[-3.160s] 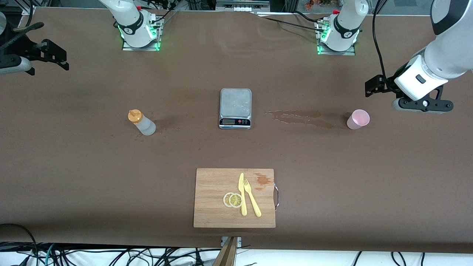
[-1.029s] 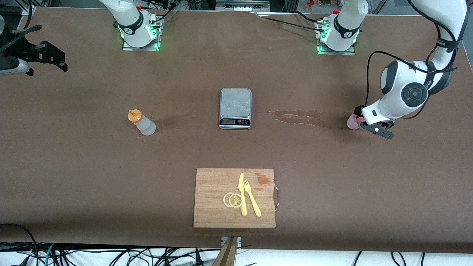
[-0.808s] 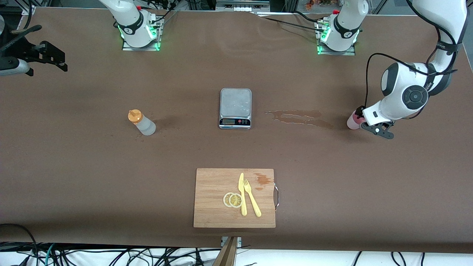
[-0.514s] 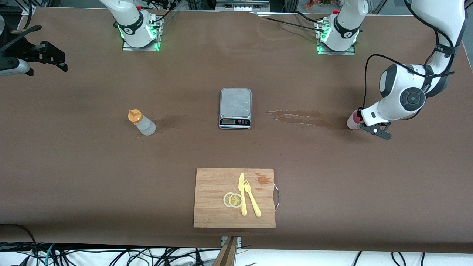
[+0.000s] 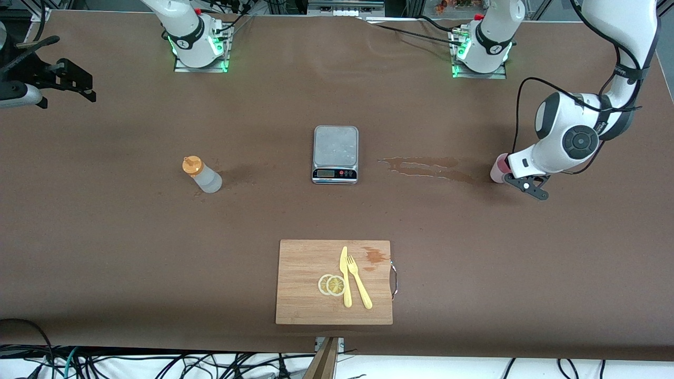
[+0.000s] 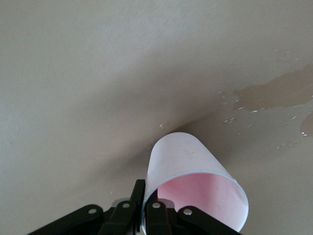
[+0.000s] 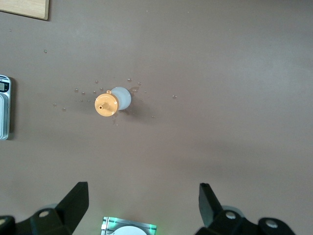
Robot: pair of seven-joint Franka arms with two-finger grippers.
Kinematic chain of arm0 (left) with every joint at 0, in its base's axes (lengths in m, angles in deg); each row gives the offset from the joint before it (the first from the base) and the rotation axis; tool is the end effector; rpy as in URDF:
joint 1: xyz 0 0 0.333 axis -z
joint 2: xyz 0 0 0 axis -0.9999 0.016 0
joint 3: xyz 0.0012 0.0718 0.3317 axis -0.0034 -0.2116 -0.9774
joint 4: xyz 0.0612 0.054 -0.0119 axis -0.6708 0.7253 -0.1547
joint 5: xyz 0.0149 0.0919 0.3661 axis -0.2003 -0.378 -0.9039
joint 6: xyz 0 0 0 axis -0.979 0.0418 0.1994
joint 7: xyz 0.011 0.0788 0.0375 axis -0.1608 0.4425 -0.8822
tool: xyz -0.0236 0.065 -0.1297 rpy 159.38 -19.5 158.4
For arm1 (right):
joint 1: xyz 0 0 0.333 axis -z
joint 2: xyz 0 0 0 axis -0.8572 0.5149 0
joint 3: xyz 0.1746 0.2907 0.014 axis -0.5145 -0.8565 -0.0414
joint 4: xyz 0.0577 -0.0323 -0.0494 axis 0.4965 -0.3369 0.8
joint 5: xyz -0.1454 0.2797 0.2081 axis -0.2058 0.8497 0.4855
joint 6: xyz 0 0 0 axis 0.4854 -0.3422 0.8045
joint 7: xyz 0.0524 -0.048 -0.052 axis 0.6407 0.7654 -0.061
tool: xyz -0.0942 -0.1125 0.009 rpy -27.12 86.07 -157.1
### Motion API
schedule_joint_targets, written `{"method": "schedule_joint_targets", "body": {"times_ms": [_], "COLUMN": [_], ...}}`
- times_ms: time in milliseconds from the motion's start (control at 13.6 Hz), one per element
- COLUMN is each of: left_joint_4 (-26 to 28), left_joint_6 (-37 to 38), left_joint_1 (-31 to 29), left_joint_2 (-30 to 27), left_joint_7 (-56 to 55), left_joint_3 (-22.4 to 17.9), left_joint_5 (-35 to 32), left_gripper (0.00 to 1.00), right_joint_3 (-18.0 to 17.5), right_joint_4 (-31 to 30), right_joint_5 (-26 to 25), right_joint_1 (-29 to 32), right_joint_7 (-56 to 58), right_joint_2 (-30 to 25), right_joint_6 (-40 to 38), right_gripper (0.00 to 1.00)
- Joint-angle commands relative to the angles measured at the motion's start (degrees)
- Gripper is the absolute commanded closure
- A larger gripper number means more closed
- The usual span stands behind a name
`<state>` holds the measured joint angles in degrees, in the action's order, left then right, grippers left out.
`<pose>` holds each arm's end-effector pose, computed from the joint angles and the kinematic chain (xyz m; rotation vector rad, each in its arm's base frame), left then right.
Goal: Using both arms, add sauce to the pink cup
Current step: 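Lift the pink cup with the left gripper and carry it to the scale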
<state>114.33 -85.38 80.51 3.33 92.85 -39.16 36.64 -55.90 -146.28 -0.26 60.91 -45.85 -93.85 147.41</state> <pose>0.5063 0.0148 0.2219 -2.9478 0.8327 0.3222 0.4933 0.0054 0.6100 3.1091 0.2829 -0.0931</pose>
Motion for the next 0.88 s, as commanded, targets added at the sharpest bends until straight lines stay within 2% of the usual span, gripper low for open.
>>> {"method": "schedule_joint_targets", "body": {"times_ms": [0,220,441,588,808], "left_joint_4": [-3.5,-10.4,-14.6,-15.9,-23.5], "left_joint_6": [5.1,14.0,15.9,15.8,15.9], "left_joint_1": [0.5,0.7,1.5,3.9,10.7], "left_joint_2": [-0.8,-0.2,1.4,2.7,7.3], "left_joint_7": [0.8,-5.6,-18.0,-24.6,-37.6], "left_joint_3": [4.5,11.2,18.4,19.4,19.4], "left_joint_5": [0.4,6.4,11.7,16.5,17.9], "left_gripper": [1.0,1.0,1.0,1.0,1.0], "right_joint_3": [-0.4,-0.3,0.4,2.1,2.3], "right_joint_4": [1.5,1.5,1.5,1.3,1.5], "right_joint_5": [-0.9,-1.1,-1.4,-1.3,-1.3], "right_joint_1": [0.3,0.5,0.5,0.5,0.0], "right_joint_7": [-0.3,-0.3,-0.3,0.6,1.4], "right_joint_2": [0.6,0.7,0.7,0.7,2.7], "right_joint_6": [-0.5,-0.5,-0.8,-1.2,-1.2], "right_gripper": [0.0,0.0,0.0,0.0,0.0]}}
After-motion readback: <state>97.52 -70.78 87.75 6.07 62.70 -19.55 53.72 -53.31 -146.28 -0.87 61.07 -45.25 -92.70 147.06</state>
